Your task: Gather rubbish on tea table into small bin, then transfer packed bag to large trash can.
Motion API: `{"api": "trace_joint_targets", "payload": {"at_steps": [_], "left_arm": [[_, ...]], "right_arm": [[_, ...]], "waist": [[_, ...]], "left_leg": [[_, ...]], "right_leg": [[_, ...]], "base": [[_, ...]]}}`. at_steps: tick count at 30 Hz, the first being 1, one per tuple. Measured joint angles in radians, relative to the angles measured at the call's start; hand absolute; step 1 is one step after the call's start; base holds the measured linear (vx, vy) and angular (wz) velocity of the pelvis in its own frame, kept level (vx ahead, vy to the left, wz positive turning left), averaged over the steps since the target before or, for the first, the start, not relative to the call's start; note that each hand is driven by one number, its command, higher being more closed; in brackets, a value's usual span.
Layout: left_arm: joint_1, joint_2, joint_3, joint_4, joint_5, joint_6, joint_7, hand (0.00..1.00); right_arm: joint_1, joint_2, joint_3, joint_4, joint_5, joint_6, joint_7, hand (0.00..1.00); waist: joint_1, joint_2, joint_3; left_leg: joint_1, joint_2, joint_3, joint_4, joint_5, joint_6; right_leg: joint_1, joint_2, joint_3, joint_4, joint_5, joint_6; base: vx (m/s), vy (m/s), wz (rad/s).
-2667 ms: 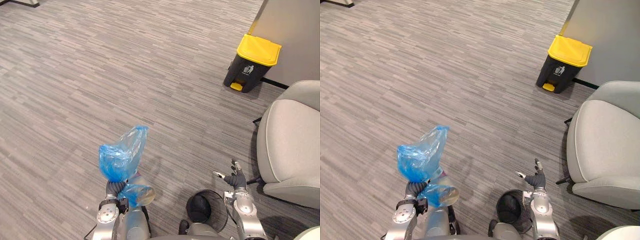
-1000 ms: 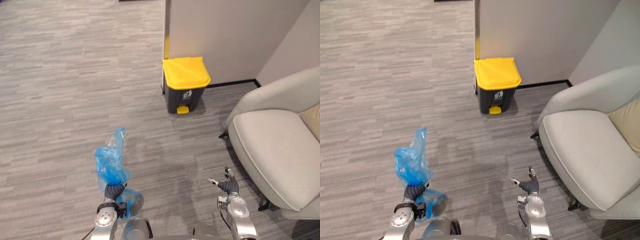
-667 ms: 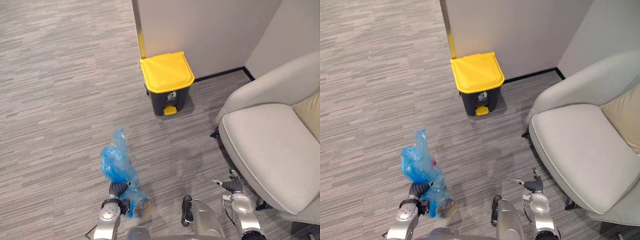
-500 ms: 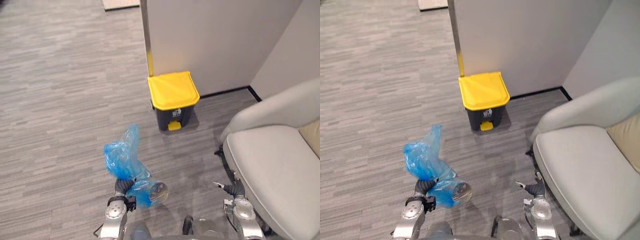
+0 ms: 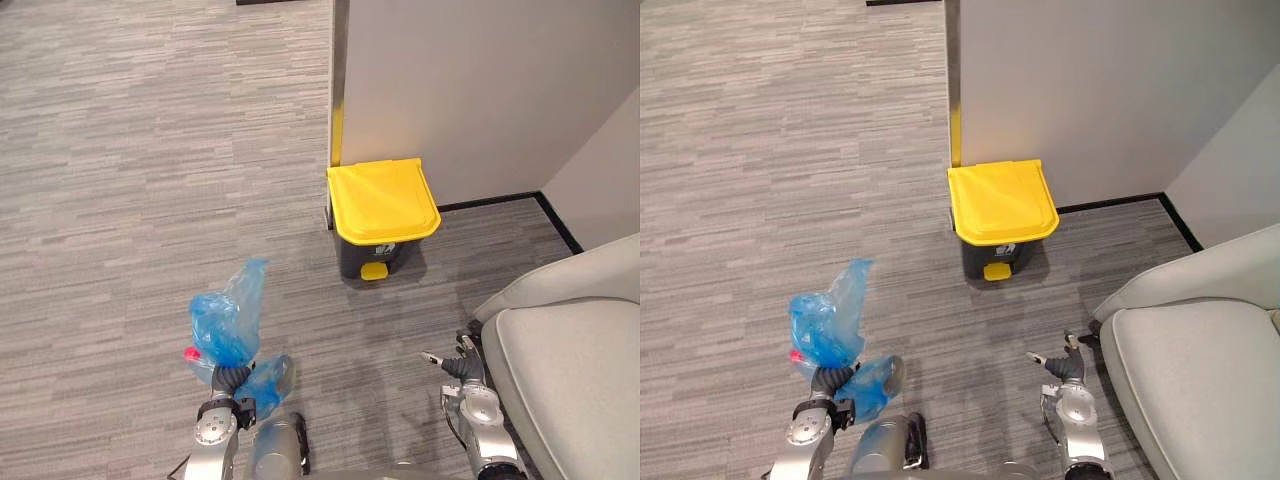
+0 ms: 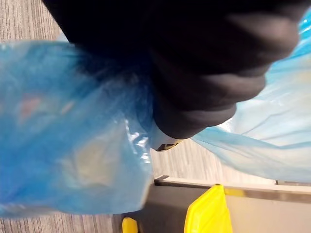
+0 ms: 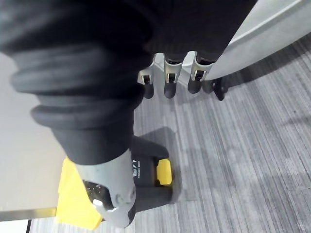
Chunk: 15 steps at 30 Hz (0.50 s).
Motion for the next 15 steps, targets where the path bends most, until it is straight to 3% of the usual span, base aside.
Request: {"api": "trace_joint_targets", "payload": {"at_steps": [1, 2, 3, 4, 5, 6, 9, 10, 11, 15], "left_arm": [[0.009, 0.015, -0.02, 0.001, 0.0, 0.001, 0.001, 1.0], [0.009, 0.019, -0.03, 0.0, 0.0, 0.002, 0.001, 1.0], [0.01, 0.02, -0.03, -0.001, 0.0, 0.002, 0.001, 1.0], [0.009, 0.019, -0.028, -0.004, 0.0, 0.002, 0.005, 1.0], [0.007, 0.027, -0.028, -0.004, 0.0, 0.003, 0.005, 1.0], [0.0, 0.032, -0.027, -0.005, -0.001, 0.003, 0.005, 1.0], [-0.005, 0.026, -0.029, -0.008, -0.002, 0.002, 0.004, 1.0], [-0.008, 0.036, -0.024, 0.001, -0.002, 0.001, 0.002, 1.0], [-0.044, 0.007, -0.028, 0.061, -0.002, 0.006, -0.001, 1.0], [-0.089, -0.016, -0.027, 0.066, -0.002, 0.001, 0.0, 1.0]], "right_arm": [[0.015, 0.006, 0.0, 0.0, -0.007, 0.002, 0.0, 0.0], [0.032, 0.005, -0.001, 0.0, -0.009, 0.004, 0.0, 0.0], [0.039, 0.006, 0.0, 0.0, -0.009, 0.004, 0.0, 0.0], [0.042, 0.018, 0.002, -0.001, -0.012, 0.005, 0.001, 0.0], [0.04, 0.022, 0.003, -0.003, -0.015, 0.005, 0.001, 0.0], [0.039, 0.025, 0.003, -0.004, -0.016, 0.005, 0.002, 0.0], [0.038, 0.024, 0.004, -0.005, -0.016, 0.004, 0.002, 0.0], [0.042, 0.023, 0.004, 0.003, -0.016, 0.005, 0.001, 0.0], [0.034, -0.008, 0.001, 0.045, -0.016, 0.004, 0.001, 0.0], [0.006, -0.031, -0.009, 0.051, -0.016, 0.016, 0.0, 0.0]], "waist": [[-0.006, -0.016, 0.001], [-0.011, -0.016, 0.004], [-0.014, -0.015, 0.004], [-0.028, -0.01, 0.008], [-0.031, -0.012, 0.007], [-0.037, -0.012, 0.007], [-0.06, -0.012, 0.007], [-0.059, -0.034, 0.0], [-0.062, 0.008, 0.001], [-0.064, 0.033, 0.002]], "left_leg": [[0.054, -0.028, 0.013, -0.04, -0.006, 0.008], [0.092, -0.034, 0.015, -0.059, -0.016, 0.013], [0.11, -0.033, 0.015, -0.065, -0.022, 0.012], [0.152, -0.029, 0.014, -0.08, -0.044, 0.011], [0.165, -0.024, 0.013, -0.085, -0.05, 0.006], [0.2, -0.011, 0.014, -0.103, -0.06, -0.008], [0.257, 0.017, 0.0, -0.133, -0.073, -0.045], [0.285, 0.003, -0.013, -0.144, -0.075, -0.062], [0.301, 0.028, -0.073, -0.153, -0.073, -0.084], [0.301, 0.029, -0.142, -0.184, 0.03, -0.095]], "right_leg": [[-0.102, -0.041, 0.019, 0.226, 0.046, 0.052], [-0.156, -0.055, 0.032, 0.354, 0.11, 0.062], [-0.175, -0.052, 0.039, 0.401, 0.111, 0.052], [-0.242, -0.039, 0.037, 0.479, 0.035, 0.0], [-0.269, -0.031, 0.035, 0.487, 0.012, -0.013], [-0.332, 0.004, 0.018, 0.468, -0.031, -0.041], [-0.436, 0.071, -0.013, 0.292, -0.031, -0.069], [-0.433, 0.092, -0.014, 0.073, 0.102, -0.099], [-0.386, 0.12, -0.033, 0.053, 0.155, -0.146], [-0.373, 0.118, -0.054, 0.064, 0.105, -0.166]], "base": [[0.28, 0.01, -0.08], [0.3, -0.001, -0.02], [0.28, -0.004, -0.04], [0.23, -0.027, -0.06], [0.29, -0.067, -0.03], [0.31, -0.114, 0.04], [0.36, -0.163, 0.24], [0.51, -0.209, 0.33], [0.42, -0.143, 0.18], [0.36, -0.152, 0.2]]}}
